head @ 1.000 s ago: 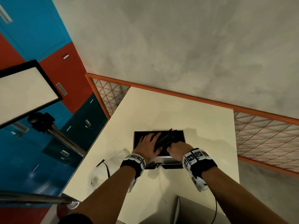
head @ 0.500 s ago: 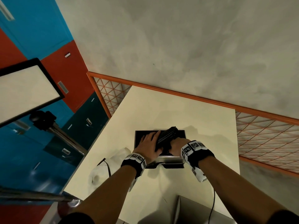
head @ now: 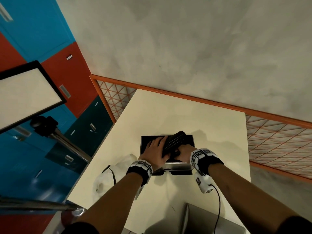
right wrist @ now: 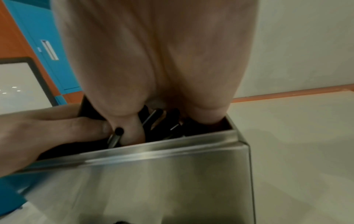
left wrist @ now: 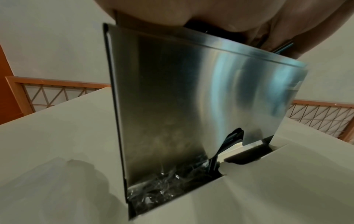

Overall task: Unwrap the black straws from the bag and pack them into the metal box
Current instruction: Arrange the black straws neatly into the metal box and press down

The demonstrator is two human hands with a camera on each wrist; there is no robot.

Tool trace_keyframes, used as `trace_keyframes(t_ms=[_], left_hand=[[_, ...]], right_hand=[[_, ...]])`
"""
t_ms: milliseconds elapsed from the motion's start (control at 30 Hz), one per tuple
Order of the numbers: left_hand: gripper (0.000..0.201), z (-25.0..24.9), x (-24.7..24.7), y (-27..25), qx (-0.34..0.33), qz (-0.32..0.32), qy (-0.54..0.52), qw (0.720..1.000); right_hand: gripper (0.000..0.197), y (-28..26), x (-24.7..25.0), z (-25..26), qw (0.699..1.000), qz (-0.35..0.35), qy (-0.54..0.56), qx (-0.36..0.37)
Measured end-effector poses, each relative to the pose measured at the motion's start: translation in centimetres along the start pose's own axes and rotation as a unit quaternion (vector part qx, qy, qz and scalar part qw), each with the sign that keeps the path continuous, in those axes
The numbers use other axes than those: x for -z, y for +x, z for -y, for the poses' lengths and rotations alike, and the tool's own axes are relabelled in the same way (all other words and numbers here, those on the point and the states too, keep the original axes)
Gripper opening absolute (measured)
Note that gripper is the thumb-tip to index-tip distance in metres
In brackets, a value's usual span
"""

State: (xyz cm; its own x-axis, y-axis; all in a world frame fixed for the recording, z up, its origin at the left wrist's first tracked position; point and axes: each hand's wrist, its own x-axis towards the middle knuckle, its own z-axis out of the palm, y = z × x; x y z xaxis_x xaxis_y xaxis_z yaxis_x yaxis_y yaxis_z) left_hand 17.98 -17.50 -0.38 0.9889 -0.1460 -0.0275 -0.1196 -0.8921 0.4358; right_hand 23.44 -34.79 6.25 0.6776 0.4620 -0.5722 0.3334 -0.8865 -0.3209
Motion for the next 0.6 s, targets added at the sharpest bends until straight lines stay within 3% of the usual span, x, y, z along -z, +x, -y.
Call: trace_keyframes(t_ms=[233,400,600], left_hand=[[0.093,-0.3,0.4,-0.2,0.001,-0.011,-0.046,0.999],[0.112,-0.6,0.9,-0.7,-0.003,0.005,-0.066,0.998],[0.113,-1.4,1.5,-0.8,0.02,-0.003,-0.088,0.996]], right_hand=[[0.031,-0.5,0.3,-0.4,1.0,-0.003,0.019,0.02],[0.021,-1.4,0.8,-0.6,0.997,-0.049,0.053,0.031],[0.015,-2.9,1.9,-0.5,0.985,-0.098,0.143,0.02]])
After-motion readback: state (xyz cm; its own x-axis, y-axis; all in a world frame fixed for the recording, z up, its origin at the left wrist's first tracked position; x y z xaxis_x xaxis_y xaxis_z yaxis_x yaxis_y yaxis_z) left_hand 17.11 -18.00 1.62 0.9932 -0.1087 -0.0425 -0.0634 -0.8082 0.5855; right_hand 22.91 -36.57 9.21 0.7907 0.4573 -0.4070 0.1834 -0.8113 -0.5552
